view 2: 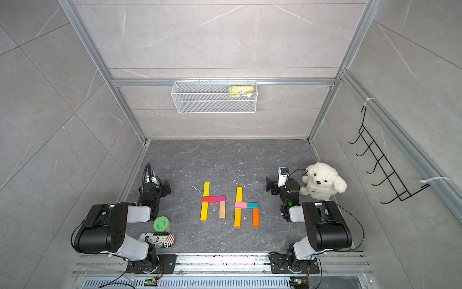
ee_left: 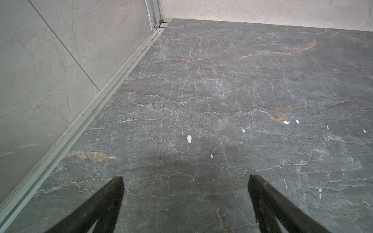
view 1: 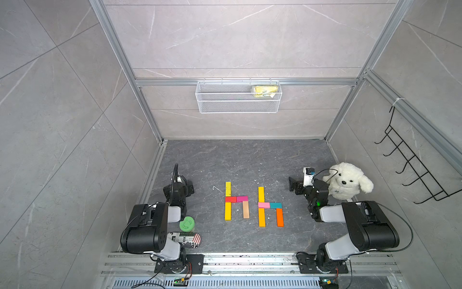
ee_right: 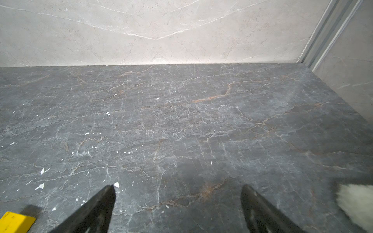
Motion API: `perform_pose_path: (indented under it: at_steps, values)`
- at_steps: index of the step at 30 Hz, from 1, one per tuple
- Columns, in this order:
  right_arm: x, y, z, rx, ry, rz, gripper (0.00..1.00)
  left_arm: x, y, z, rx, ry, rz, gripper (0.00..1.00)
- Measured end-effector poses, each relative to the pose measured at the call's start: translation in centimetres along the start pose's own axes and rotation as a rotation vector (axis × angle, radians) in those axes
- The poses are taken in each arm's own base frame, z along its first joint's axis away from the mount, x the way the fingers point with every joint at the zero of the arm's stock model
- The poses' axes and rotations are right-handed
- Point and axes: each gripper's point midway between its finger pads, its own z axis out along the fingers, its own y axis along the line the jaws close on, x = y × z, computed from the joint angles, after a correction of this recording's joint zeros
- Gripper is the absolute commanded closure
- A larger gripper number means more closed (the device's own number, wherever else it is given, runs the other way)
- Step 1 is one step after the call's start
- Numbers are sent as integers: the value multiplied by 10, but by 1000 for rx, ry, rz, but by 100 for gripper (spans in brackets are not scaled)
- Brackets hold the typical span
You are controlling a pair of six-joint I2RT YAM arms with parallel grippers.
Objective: Assemble the letter h with building blocks
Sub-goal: Reset both arms
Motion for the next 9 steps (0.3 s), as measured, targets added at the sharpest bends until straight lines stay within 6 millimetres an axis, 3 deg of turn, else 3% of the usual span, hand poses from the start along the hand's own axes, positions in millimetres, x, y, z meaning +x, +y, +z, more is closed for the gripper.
perform_pose_path:
  at_steps: [9]
  values:
    - [3,5,1,-13,16,-18,0,0,0,0,0,0,0,0]
